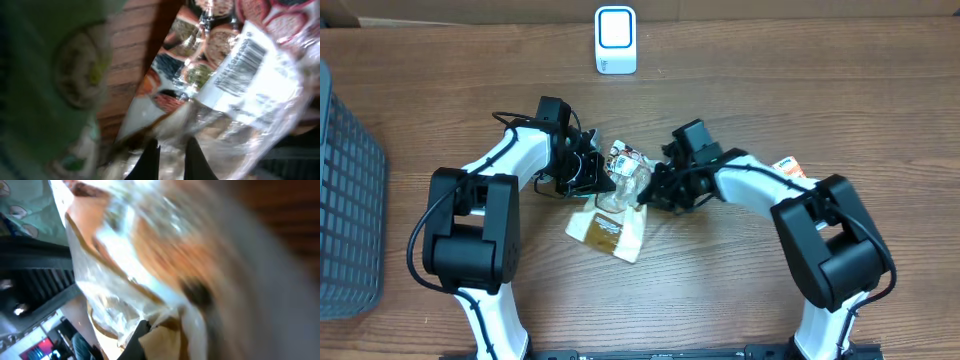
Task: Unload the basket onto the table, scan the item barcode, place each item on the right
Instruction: 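Grasp the clear bread bag with both grippers from either side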
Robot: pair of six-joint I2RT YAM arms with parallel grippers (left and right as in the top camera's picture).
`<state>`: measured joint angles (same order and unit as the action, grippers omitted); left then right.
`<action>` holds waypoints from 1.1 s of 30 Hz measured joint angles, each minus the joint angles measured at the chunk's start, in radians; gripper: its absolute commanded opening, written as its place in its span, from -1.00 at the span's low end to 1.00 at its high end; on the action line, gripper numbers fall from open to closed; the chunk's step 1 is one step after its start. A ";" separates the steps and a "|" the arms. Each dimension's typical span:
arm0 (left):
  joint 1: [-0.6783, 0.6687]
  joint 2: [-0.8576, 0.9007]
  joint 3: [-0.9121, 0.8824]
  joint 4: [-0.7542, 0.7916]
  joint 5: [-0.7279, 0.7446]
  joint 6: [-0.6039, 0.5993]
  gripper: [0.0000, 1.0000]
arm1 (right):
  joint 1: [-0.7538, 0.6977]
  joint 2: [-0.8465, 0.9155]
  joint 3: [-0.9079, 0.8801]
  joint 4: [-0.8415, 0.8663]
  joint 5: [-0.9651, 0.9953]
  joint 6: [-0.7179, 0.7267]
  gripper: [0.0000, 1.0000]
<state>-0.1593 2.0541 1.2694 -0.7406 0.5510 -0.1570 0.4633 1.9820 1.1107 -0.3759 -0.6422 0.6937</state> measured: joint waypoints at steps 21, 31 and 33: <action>-0.003 0.028 -0.006 -0.095 0.112 -0.053 -0.91 | -0.150 -0.014 0.126 -0.217 0.021 -0.392 0.37; -0.003 0.028 -0.008 -0.093 0.115 -0.055 -0.91 | -0.173 -0.014 0.093 -0.251 -0.065 -0.515 0.60; -0.003 0.028 -0.008 -0.093 0.115 -0.055 -0.92 | -0.151 -0.014 0.063 -0.215 -0.088 -0.520 0.60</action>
<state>-0.1623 2.0819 1.2613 -0.8337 0.6662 -0.2119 0.3119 1.9682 1.1732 -0.5911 -0.7300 0.1738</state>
